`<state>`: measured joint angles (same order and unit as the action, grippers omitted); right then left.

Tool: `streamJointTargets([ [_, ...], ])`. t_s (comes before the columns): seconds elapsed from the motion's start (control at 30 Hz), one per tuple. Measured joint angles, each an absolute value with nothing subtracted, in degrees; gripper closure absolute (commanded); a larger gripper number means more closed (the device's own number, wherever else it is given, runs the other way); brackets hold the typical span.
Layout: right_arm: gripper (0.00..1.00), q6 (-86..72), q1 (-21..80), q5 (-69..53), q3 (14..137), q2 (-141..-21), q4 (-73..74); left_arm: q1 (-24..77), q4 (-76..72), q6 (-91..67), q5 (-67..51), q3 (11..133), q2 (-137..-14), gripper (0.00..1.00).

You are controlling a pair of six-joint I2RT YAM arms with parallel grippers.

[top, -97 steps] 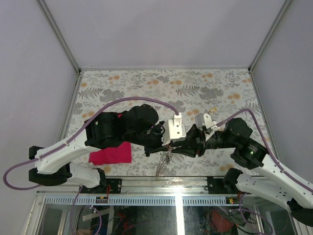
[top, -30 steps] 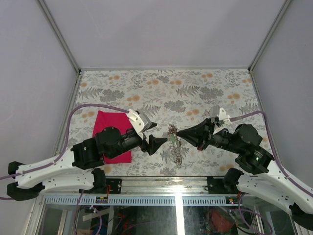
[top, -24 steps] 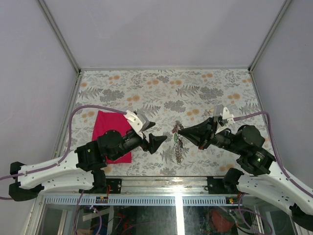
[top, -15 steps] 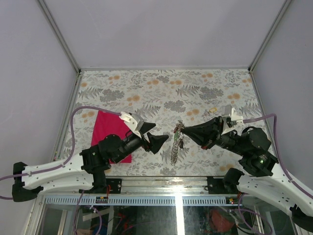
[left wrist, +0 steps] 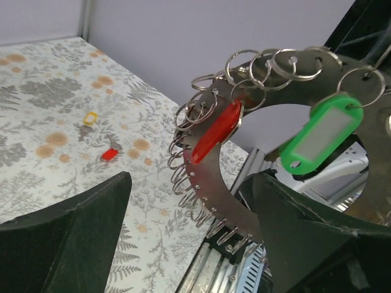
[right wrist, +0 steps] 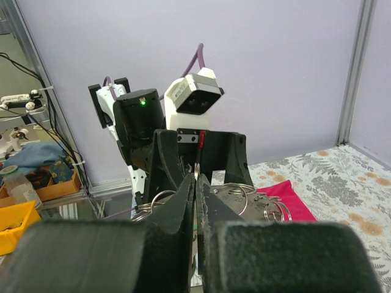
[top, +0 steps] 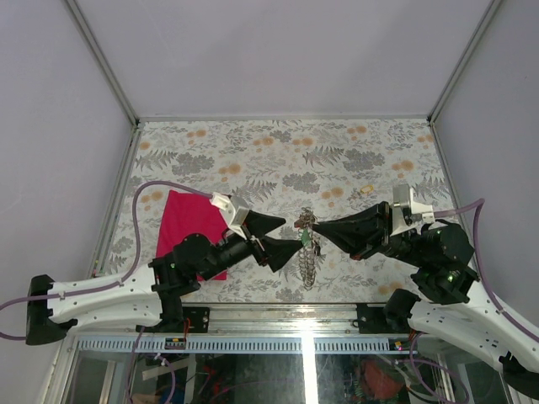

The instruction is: Put the keys on the keyring

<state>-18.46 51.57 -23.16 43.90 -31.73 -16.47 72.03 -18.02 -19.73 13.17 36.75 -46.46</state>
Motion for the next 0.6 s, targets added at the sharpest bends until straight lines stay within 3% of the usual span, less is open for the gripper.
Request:
streamJointTargets([
  [0.6,1.00,-19.4,51.6,-23.7,43.4,-32.0,-18.7,72.0,-24.1,-27.4,13.6,35.0,-52.9,0.29],
])
